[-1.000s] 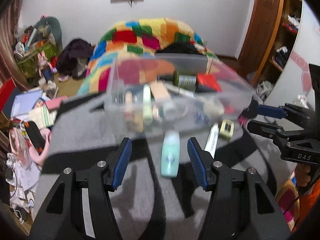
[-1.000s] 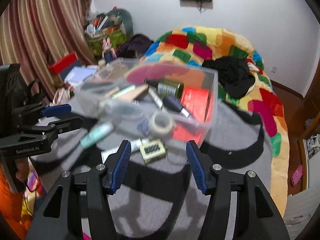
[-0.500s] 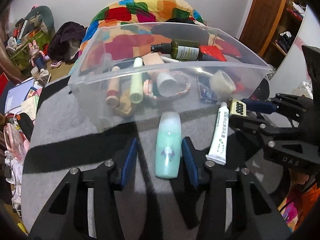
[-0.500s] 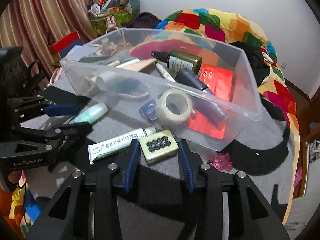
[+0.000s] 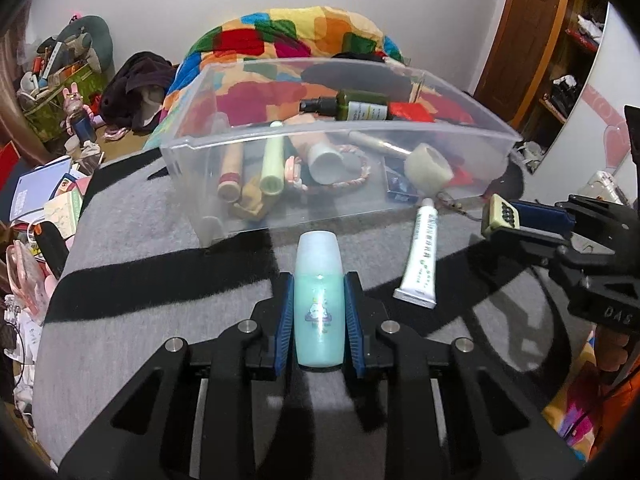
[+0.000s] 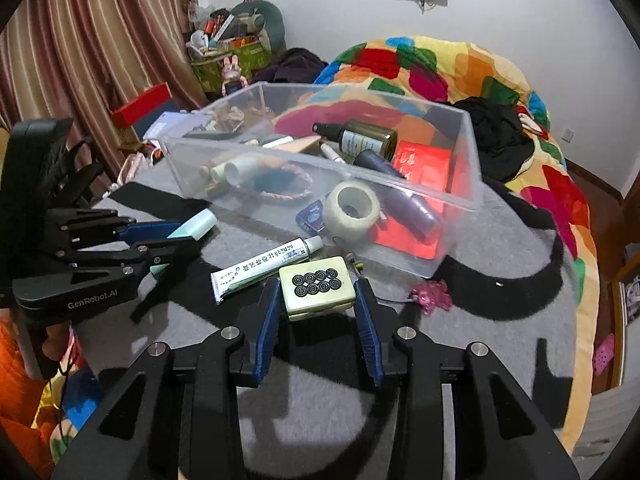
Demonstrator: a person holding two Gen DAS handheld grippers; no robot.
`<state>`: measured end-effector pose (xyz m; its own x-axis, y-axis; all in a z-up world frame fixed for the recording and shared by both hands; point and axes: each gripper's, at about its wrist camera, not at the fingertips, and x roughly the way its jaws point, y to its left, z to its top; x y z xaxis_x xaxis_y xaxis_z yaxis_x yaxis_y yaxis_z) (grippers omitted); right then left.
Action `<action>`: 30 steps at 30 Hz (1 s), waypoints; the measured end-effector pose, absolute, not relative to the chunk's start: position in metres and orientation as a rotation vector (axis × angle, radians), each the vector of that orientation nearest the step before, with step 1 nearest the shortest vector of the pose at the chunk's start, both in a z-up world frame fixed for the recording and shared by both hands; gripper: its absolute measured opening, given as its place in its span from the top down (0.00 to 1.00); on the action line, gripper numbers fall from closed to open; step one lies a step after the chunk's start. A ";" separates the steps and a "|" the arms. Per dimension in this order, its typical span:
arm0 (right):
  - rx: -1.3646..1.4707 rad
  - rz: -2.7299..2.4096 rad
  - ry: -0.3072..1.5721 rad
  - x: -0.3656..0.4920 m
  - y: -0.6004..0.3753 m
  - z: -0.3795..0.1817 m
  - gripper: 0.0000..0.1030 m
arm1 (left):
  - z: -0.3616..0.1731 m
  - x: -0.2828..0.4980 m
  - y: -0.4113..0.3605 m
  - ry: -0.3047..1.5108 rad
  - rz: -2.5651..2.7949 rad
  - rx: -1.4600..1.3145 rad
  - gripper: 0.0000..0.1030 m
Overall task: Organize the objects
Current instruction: 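Drop the mint bottle into the box while the right tool releases the green-black box inside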
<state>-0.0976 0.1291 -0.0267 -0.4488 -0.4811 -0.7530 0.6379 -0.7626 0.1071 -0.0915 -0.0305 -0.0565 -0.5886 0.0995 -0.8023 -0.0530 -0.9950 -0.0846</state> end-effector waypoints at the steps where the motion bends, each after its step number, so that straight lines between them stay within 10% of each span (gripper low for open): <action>1: 1.060 -2.215 0.242 -0.098 0.131 -0.024 0.68 | -0.052 -0.088 -0.030 -0.078 2.737 -1.359 0.76; 30: 0.988 -2.357 0.046 -0.144 0.108 0.028 0.67 | 0.008 -0.136 -0.067 -0.236 2.888 -1.181 0.76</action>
<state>-0.1436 0.1079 0.0276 -0.5596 -0.4967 -0.6634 0.5221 -0.8330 0.1833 -0.1358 -0.0668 0.0080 -0.7150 0.0687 -0.6957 0.0453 -0.9885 -0.1442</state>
